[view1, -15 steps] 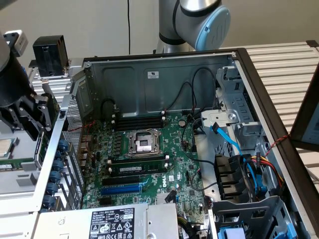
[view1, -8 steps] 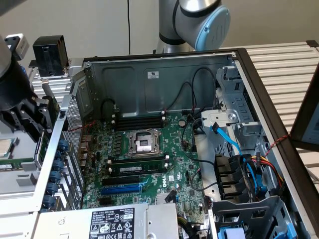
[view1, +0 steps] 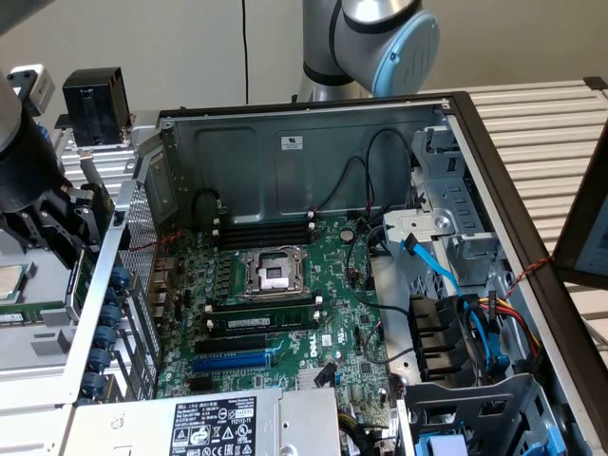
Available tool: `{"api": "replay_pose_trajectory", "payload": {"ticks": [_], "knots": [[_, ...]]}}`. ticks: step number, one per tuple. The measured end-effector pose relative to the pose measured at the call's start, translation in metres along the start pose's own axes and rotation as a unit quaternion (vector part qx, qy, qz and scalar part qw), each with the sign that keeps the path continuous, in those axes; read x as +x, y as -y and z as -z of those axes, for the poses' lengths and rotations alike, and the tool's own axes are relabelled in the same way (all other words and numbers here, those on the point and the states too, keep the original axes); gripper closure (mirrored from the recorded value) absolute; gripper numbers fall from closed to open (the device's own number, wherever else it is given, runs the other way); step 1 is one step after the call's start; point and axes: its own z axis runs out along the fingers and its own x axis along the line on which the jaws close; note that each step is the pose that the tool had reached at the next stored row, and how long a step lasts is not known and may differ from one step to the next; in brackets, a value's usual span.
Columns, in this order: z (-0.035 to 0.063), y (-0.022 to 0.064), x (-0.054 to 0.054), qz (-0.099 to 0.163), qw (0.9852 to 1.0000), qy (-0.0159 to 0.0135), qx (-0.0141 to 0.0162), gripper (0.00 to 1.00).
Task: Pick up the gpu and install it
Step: 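Pick up the gpu and move the gpu toward the slot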
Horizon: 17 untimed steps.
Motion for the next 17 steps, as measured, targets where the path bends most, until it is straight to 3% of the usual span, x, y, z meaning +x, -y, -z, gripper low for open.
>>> {"api": "replay_pose_trajectory", "payload": {"ticks": [10, 12, 17], "knots": [[0.0000, 0.0000, 0.0000, 0.000, 1.0000, 0.0000, 0.0002, 0.49], [-0.0002, -0.0001, 0.0000, 0.000, 1.0000, 0.0004, 0.0020, 0.49], [-0.0003, -0.0013, 0.0003, 0.002, 0.9999, 0.0017, 0.0108, 0.49]]}}
